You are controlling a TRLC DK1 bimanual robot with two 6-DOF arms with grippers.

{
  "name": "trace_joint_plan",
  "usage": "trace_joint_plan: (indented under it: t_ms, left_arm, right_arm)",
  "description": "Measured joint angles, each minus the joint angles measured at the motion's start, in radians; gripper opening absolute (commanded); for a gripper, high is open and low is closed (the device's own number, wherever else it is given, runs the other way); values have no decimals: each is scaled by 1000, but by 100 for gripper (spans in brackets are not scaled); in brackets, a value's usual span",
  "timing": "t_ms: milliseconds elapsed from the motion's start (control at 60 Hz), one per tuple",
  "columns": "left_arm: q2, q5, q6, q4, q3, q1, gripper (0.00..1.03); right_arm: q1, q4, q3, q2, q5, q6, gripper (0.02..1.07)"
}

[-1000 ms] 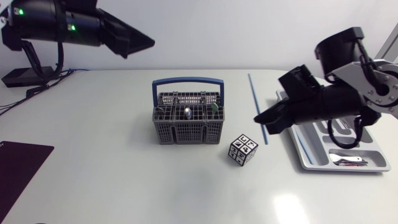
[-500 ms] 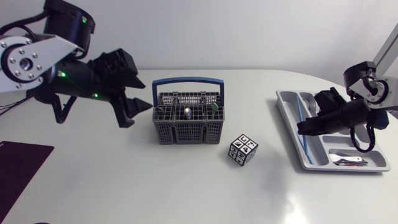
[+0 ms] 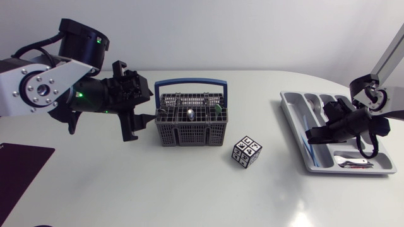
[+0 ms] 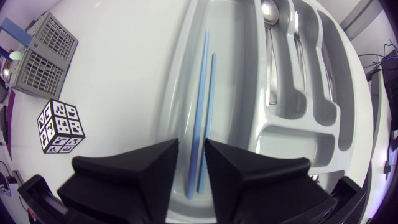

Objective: Transfer all utensils from the basket to the drawer tray.

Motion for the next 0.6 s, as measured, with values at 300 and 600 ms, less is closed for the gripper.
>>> trace_joint_plan:
  t_ms: [300, 600]
  left_arm:
    - [82, -43, 118, 63, -5, -1, 67]
    - [195, -69, 241, 71, 41, -1, 55]
  right_arm:
    - [49, 2, -16, -19, 0, 0, 100]
    - [152, 2, -34, -93, 2, 14, 100]
